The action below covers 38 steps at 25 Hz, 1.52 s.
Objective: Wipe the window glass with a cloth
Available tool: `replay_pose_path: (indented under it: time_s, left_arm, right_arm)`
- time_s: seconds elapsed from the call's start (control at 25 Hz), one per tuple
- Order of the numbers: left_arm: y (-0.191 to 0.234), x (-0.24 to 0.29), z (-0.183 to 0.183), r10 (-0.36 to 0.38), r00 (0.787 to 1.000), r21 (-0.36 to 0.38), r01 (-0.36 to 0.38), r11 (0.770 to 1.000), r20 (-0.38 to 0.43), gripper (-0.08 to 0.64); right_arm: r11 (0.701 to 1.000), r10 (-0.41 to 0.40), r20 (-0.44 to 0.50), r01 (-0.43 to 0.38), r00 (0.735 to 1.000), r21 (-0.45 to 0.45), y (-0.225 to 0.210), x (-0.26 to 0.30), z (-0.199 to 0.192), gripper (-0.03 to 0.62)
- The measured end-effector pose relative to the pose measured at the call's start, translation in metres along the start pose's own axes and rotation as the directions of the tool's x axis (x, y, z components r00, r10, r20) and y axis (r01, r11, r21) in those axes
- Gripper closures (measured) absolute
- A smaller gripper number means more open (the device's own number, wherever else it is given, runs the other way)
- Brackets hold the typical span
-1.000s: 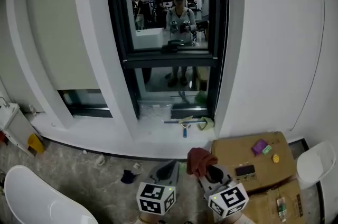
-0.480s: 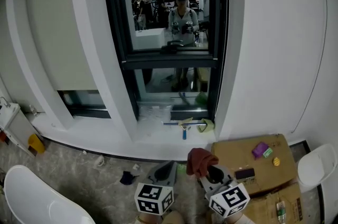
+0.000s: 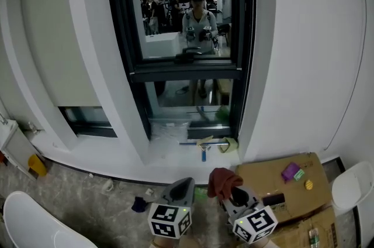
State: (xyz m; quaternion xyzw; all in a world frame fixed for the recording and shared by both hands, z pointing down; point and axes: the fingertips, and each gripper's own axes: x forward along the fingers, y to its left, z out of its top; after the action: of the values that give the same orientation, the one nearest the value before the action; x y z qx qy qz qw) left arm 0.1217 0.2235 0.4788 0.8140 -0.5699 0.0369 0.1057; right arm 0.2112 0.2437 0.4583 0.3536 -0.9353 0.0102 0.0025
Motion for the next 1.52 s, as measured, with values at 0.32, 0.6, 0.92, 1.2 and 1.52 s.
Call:
replay_pose_path:
  time_s: [0.32, 0.6, 0.92, 1.2, 1.52]
  left_arm:
    - [0.059, 0.053, 0.027, -0.021, 1.000, 0.008, 0.021, 1.000, 0.003, 0.555]
    - [0.123, 0.094, 0.054, -0.034, 0.999, 0.006, 0.034, 0.999, 0.013, 0.555]
    - [0.194, 0.133, 0.078, -0.031, 0.999, 0.002, 0.031, 1.000, 0.011, 0.555]
    - [0.242, 0.168, 0.095, -0.031, 0.999, 0.001, 0.031, 1.000, 0.016, 0.555]
    - [0.288, 0.208, 0.106, -0.037, 0.999, 0.005, 0.037, 0.999, 0.014, 0.555]
  right_arm:
    - [1.000, -0.026, -0.006, 0.026, 1.000, 0.011, -0.028, 0.075, 0.005, 0.531]
    - [0.999, -0.046, -0.003, 0.046, 0.999, -0.006, -0.047, 0.152, 0.018, 0.531]
    - [0.999, -0.043, -0.007, 0.043, 0.999, -0.006, -0.060, 0.238, 0.026, 0.531]
    - [0.999, -0.043, -0.012, 0.043, 0.999, -0.020, -0.076, 0.298, 0.031, 0.531]
    - [0.998, -0.040, -0.004, 0.040, 0.999, -0.046, -0.098, 0.358, 0.037, 0.531]
